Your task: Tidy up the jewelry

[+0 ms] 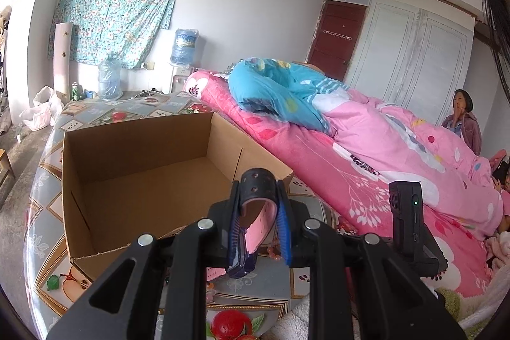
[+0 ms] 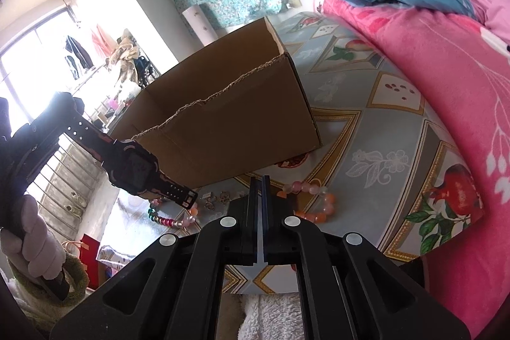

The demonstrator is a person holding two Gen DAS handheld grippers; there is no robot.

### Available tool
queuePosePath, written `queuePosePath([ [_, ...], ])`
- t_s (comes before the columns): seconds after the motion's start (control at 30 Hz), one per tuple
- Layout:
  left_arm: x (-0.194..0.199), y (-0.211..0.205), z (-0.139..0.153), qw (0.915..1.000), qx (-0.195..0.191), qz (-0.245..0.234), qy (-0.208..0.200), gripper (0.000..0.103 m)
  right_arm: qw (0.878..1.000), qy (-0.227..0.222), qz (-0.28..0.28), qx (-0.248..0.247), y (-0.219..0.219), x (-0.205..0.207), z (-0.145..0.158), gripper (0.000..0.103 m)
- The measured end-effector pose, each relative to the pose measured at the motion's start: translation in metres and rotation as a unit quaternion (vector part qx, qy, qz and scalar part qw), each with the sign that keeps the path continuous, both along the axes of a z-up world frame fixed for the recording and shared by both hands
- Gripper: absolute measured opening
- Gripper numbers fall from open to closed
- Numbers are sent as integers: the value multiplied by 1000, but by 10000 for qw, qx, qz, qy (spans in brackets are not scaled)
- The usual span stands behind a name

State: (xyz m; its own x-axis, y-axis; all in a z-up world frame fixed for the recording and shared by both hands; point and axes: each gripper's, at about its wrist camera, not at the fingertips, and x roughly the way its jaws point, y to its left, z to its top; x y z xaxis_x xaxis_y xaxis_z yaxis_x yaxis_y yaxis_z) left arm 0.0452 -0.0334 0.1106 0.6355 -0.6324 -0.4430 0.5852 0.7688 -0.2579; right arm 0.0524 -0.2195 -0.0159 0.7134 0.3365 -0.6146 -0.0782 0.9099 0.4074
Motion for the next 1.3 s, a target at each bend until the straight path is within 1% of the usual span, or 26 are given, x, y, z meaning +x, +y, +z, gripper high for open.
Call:
queuePosePath([
  [0.13, 4, 2, 3, 9999, 26, -106, 100, 20, 9997, -7, 207, 86, 2, -2, -3, 7],
  [0.2, 5, 2, 5, 9998, 53, -169, 134, 20, 9994, -36, 310, 122, 4, -2, -5, 17],
  [0.23, 6, 2, 6, 9996, 77, -203, 168, 20, 9993, -45, 352, 141, 4, -3, -6, 19],
  [0.4, 10, -2, 8, 9979, -90, -425, 473, 20, 9987, -13, 463, 222, 4, -3, -12, 20],
  [0.57, 6, -10, 8, 9941, -363, -692, 751, 20, 9988, 58, 356, 323, -6, -2, -18, 20],
  [0.67, 6, -9, 6, 9899, -645, -806, 976, 20, 9989, 85, 284, 352, -11, -3, -20, 20],
  [0.77, 6, -1, -4, 9877, -798, -671, 1165, 20, 9990, 120, 230, 358, -13, -3, -22, 21],
  [0.83, 7, 7, -18, 9853, -861, -507, 1383, 20, 9989, 160, 218, 374, -13, -3, -25, 21],
  [1.0, 10, 28, -59, 9812, -764, -13, 1774, 20, 9988, 231, 289, 317, -9, -3, -28, 21],
  [1.07, 11, 39, -69, 9787, -767, 136, 1901, 20, 9988, 244, 337, 262, -6, -4, -28, 21],
  [1.3, 5, 63, -75, 9788, -747, 393, 1866, 20, 9979, 315, 560, 34, 7, -2, -28, 21],
])
